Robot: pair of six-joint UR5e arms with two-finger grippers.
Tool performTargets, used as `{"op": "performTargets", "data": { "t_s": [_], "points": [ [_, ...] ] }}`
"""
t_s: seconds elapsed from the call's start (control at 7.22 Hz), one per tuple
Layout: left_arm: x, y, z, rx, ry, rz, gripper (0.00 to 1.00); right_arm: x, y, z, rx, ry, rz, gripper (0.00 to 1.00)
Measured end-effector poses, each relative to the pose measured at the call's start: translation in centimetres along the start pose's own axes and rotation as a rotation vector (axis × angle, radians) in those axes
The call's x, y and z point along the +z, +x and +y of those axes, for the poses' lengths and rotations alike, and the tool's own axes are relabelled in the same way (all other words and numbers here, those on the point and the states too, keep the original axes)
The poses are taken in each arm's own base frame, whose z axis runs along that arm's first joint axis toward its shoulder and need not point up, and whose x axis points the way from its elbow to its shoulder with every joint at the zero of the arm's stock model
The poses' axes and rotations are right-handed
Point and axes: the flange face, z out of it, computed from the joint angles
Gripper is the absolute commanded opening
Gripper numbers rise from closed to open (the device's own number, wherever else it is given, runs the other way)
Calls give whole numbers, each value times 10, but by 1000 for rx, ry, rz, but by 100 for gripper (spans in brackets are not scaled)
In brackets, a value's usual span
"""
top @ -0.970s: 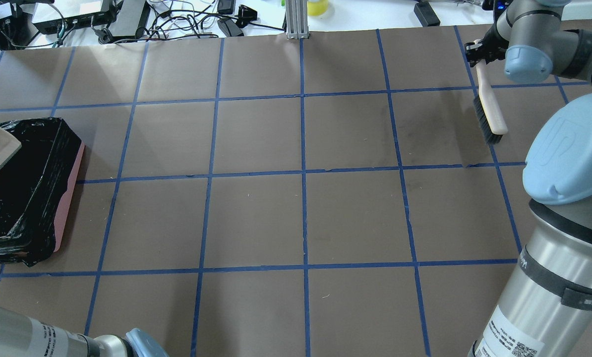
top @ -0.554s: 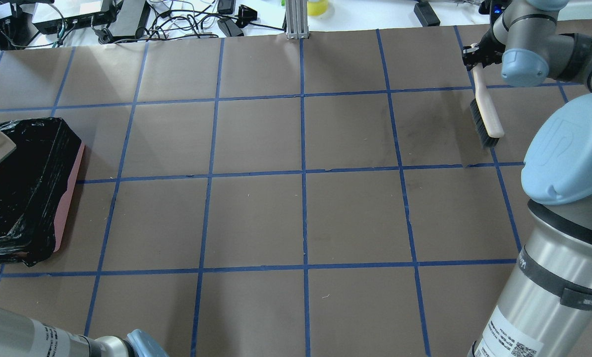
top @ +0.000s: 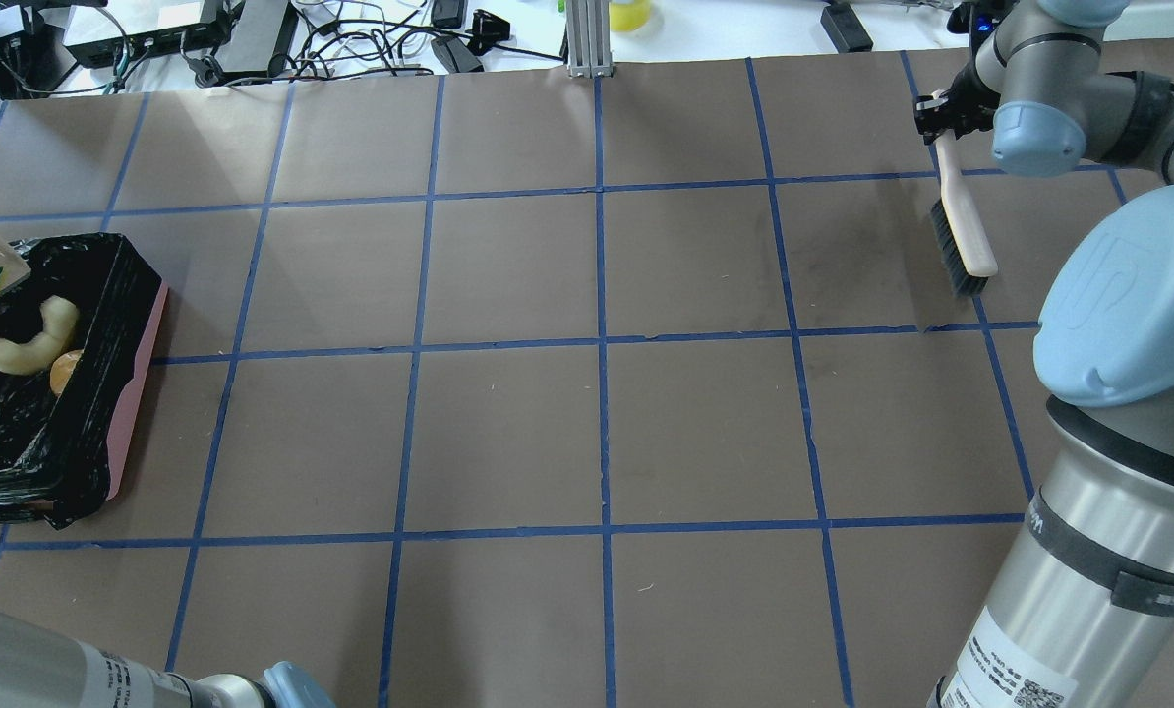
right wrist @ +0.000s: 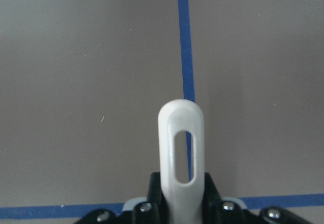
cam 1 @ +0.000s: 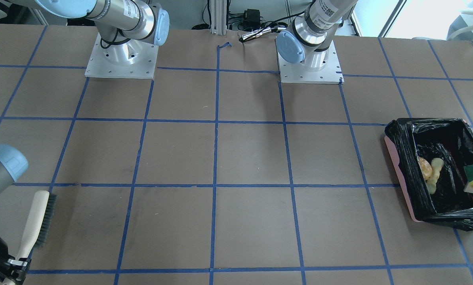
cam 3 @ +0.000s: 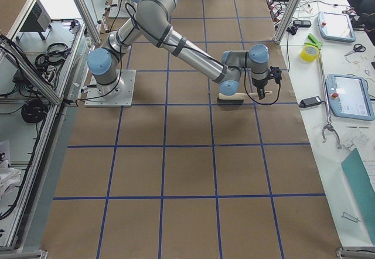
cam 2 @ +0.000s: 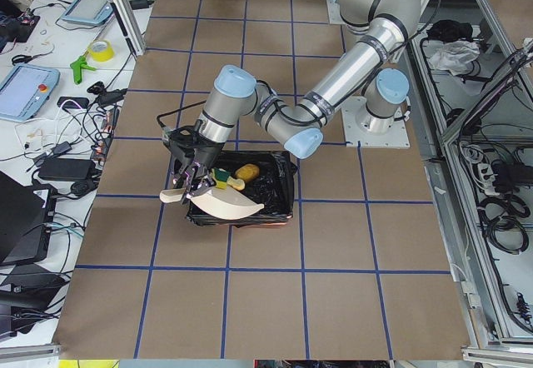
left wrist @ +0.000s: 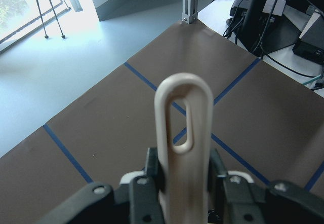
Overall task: Sweep and dump trash into bin
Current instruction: 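Tilt the dustpan with the left gripper to dump items into the bin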
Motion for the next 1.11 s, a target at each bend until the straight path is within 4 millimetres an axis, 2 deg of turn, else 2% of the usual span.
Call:
{"op": "performTargets", "data": {
  "t_s": [0.14,0.55,0.83,1.11],
  "points": [
    [-8,5,-4,41,51,2,0,0,0,0,0,-1,0,51],
    [-46,34,-13,130,148,25,0,0,0,1,1,-2,-2,59],
    [-54,44,3,219,184,26,0,-1,1,1,3,-2,-2,73],
    [-57,46,21,252,266,13,0,-5,1,0,4,-3,-2,77]
  ]
}}
